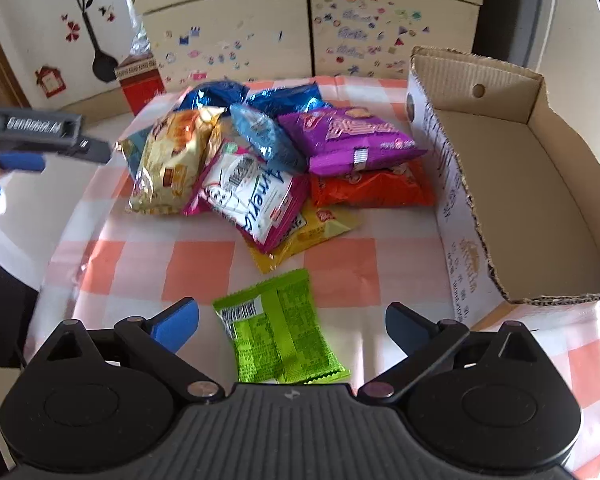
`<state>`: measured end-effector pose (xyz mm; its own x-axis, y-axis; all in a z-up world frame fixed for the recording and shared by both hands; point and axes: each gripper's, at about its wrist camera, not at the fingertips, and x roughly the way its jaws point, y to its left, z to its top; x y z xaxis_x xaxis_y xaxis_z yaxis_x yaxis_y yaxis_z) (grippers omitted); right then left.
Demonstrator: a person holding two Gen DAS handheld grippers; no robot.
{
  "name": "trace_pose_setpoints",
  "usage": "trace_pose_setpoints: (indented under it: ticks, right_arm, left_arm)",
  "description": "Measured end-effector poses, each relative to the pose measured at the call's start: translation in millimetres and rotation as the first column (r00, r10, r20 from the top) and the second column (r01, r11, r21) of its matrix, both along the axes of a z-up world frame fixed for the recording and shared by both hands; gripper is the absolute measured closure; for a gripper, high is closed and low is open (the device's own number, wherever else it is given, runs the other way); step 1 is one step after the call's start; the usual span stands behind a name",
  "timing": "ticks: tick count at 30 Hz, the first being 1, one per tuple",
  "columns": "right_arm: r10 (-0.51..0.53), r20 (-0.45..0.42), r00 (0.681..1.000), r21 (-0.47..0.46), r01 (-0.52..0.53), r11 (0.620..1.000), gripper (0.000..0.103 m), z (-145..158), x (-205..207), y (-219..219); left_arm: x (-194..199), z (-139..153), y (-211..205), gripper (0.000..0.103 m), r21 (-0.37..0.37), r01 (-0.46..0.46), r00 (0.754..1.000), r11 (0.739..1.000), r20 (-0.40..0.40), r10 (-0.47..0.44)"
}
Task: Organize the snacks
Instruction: 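Grasp the green snack bag with the right gripper while the left gripper grasps the croissant bag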
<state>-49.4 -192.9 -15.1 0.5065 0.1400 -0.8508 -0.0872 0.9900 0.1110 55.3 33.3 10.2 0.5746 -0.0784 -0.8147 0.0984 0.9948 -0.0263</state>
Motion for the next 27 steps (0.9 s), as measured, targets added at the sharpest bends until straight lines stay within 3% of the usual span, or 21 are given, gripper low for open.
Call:
trace_pose_setpoints:
  ticks: [11,18,23,27]
  right_arm:
    - [0.026,-0.080,0.996,-0.046,-0.030,0.999,0.008,-21.1,8.6,10.4]
    - [0.025,-0.107,0.994,-0.087,-0.035,0.996,0.013,-32.3,13.5,21.4]
    - [0.032,-0.090,0.995,-0.113,-0.043,0.993,0.022,-31.6,13.1,28.3]
    - [0.037,-0.070,0.997,-0.109,-0.045,0.993,0.038,-27.8,14.1,28.2]
  left_arm:
    - [26.8,-18.2,-38.3,0.001,0.027,0.049,0.999,0.998,-0.003,-0.049]
    - [43.1,-32.0,-46.4,0.001,0.020,0.024,0.999,1.000,-0.021,-0.024]
    - [49.8,-39.1,-52.6,0.001,0.019,0.023,0.999,1.000,-0.025,-0.022]
    - [53.6,-43.4,-56.9,0.003,0.037,0.022,1.000,0.999,-0.017,-0.021]
